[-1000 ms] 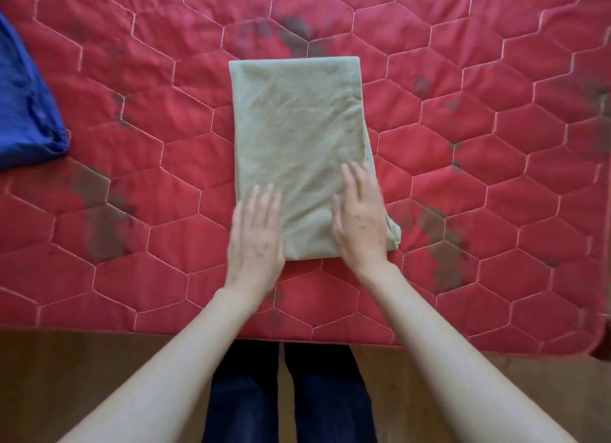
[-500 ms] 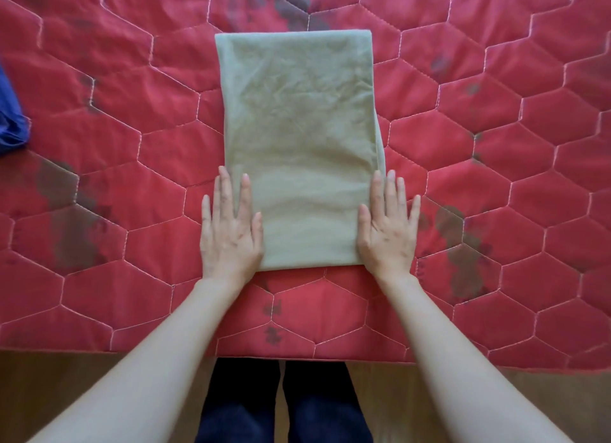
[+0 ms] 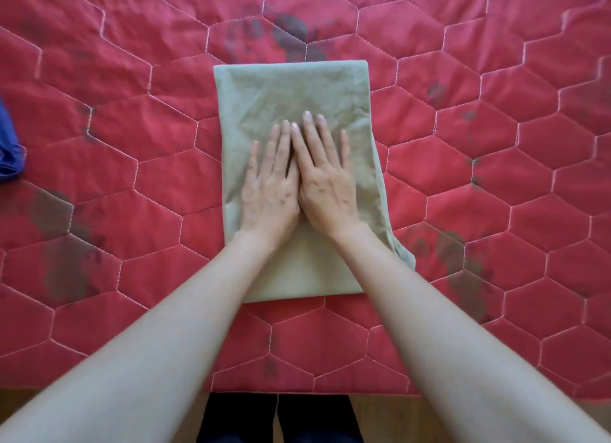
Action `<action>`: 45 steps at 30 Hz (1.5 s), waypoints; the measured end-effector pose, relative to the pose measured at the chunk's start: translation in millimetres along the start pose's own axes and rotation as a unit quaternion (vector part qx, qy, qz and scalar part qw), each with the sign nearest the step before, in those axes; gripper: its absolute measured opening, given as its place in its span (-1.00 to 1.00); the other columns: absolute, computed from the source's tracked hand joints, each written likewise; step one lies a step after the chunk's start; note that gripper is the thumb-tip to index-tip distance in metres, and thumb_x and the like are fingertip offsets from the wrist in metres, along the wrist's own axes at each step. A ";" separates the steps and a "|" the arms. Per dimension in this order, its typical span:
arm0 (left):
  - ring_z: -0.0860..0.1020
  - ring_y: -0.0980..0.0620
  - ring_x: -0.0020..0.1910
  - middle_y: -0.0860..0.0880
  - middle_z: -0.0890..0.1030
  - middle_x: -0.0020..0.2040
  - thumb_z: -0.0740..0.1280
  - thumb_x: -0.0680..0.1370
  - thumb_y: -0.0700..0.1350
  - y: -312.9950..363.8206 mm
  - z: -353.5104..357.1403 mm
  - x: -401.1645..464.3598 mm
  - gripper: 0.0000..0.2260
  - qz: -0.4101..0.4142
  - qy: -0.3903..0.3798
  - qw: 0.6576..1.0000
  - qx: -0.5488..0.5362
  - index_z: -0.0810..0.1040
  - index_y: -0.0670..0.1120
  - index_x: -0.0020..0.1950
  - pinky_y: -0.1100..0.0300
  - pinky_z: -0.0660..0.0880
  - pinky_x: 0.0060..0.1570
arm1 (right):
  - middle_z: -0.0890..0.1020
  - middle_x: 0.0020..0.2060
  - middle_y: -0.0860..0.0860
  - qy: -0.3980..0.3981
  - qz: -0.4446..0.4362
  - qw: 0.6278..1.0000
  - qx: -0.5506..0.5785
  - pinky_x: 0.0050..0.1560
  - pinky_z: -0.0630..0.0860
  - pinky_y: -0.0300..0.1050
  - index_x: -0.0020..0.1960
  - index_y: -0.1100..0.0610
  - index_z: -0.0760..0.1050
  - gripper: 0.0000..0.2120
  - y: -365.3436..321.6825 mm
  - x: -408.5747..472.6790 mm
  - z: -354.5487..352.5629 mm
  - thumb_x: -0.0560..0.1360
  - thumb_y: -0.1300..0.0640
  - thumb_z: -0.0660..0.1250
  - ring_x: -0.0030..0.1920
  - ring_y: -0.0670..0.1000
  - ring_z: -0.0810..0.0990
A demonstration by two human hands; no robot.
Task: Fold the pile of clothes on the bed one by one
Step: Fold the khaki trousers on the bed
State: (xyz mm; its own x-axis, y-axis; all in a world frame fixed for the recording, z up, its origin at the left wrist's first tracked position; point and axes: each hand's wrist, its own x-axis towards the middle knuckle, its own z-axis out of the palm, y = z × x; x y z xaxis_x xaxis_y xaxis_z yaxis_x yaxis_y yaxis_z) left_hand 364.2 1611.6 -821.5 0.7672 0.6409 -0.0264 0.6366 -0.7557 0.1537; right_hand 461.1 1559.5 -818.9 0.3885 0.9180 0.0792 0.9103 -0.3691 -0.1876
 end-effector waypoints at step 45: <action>0.45 -0.16 -0.12 -0.04 0.31 -0.12 0.01 0.62 0.21 -93.4 -27.0 152.3 -0.50 0.118 -0.159 0.980 -0.021 0.01 0.24 0.55 0.07 0.29 -0.21 | 0.38 0.05 0.04 -0.060 0.277 0.950 0.131 -0.03 0.50 0.03 0.56 -0.14 -0.06 -0.34 45.5 1.1 -18.3 0.57 -0.19 0.16 0.05 0.08 0.43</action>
State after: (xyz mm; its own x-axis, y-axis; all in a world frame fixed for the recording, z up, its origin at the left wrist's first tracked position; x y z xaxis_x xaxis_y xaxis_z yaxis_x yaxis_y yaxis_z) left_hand 419.5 1783.4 -813.3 0.8828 0.3698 -0.2897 0.4400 -0.8671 0.2337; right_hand 505.6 1541.1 -809.4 0.7644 0.6088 -0.2125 0.4975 -0.7664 -0.4063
